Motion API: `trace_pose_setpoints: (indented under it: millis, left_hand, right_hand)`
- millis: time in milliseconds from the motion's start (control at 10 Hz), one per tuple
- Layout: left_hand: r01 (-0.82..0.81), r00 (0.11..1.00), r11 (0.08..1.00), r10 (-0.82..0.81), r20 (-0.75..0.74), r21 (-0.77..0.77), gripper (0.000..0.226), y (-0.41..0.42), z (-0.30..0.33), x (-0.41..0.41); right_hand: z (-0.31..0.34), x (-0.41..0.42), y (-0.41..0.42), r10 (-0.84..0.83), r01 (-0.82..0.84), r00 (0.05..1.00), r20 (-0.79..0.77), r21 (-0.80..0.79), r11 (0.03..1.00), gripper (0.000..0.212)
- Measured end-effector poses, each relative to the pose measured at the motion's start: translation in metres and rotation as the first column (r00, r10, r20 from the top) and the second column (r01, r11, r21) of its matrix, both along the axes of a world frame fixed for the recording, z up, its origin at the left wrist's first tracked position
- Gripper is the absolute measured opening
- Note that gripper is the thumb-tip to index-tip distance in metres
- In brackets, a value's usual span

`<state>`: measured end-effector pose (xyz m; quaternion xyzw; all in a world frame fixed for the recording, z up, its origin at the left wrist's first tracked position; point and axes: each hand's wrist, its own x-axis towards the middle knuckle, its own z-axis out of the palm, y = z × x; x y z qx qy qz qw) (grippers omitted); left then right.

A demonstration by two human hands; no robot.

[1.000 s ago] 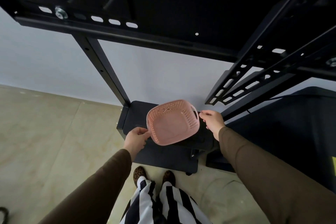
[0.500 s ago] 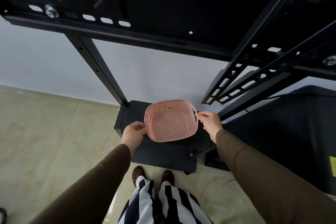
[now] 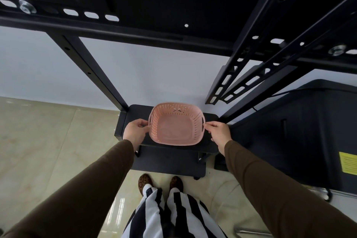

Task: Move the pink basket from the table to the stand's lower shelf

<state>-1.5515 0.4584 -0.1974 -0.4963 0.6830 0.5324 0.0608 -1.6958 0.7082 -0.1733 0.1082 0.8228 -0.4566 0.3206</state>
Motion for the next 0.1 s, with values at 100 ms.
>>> trace_pose_setpoints:
  millis: [100]
  left_hand:
    - [-0.009, 0.999, 0.999, 0.011, 0.030, -0.054, 0.022, -0.0006, 0.0048, 0.0005]
  right_hand:
    - [0.0100, 0.0023, -0.0003, 0.008, -0.007, 0.999, -0.037, 0.023, 1.000, 0.028]
